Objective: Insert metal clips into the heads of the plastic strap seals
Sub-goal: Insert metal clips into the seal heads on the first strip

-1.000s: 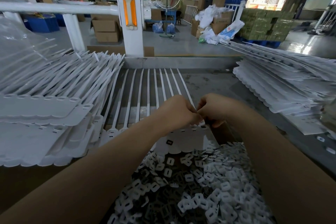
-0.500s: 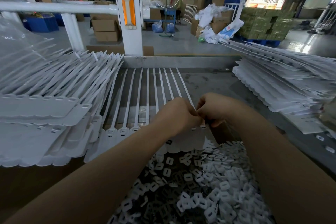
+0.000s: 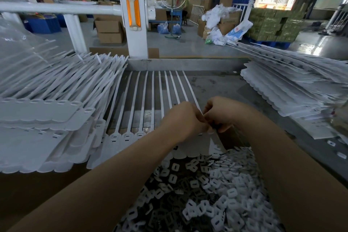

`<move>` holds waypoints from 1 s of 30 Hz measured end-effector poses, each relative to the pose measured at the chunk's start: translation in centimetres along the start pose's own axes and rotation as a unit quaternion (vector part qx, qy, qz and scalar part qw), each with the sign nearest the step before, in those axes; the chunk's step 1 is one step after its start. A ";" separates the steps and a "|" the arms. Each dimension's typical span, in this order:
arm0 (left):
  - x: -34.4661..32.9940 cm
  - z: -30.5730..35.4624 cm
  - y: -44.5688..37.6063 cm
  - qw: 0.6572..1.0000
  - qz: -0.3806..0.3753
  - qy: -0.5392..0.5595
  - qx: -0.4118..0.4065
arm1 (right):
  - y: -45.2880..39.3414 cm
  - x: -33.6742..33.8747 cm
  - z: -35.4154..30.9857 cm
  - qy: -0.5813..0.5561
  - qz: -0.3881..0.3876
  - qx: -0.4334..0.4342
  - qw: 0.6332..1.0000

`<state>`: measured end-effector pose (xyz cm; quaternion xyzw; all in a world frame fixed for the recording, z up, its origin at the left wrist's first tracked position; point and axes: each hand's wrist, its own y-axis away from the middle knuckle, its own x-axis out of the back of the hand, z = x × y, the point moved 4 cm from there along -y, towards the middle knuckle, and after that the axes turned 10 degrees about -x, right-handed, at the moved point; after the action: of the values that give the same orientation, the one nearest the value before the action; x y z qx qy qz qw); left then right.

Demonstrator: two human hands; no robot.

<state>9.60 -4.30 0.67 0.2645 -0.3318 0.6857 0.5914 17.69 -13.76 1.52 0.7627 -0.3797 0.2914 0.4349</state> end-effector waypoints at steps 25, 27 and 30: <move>0.1 3.5 3.0 0.896 -0.140 -0.351 -0.236 | -0.3 -0.1 0.0 0.009 0.011 0.001 1.000; 0.2 3.5 3.0 0.895 -0.146 -0.353 -0.232 | -0.3 -0.1 -0.1 0.009 0.011 0.000 1.000; 0.2 3.6 3.1 0.890 -0.155 -0.363 -0.229 | -0.1 -0.1 -0.1 0.006 0.009 -0.002 1.000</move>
<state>6.39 -7.18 2.69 0.4002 -0.6263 0.3463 0.5725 17.74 -13.56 1.43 0.7564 -0.3844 0.2994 0.4365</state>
